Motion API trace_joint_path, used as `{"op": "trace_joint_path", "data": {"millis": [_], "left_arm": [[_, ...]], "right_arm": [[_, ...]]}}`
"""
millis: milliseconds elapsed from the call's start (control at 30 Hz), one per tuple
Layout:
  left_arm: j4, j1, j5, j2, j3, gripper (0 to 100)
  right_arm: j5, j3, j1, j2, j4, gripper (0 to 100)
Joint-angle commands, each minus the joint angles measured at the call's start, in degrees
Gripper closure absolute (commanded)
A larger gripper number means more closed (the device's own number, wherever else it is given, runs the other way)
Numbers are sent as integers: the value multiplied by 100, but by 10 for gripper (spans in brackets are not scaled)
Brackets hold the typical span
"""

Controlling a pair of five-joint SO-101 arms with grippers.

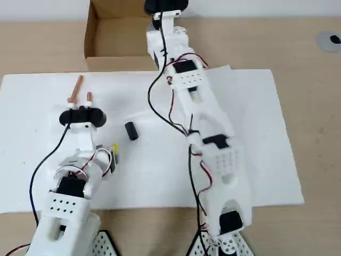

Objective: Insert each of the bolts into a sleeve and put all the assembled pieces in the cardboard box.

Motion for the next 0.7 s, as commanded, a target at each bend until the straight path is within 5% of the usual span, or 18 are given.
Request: {"op": "trace_joint_path", "data": {"millis": [0,333,667], "left_arm": [[-167,-62,44,4,-9,882],[-167,-185,26,-4,-18,933],[-176,-185,35,-4,-9,933]], "right_arm": [[-97,-1200,-31,426,475,986],[308,-3178,22,1982,1969,977],[387,-4576,84,2492,3314,743]]}}
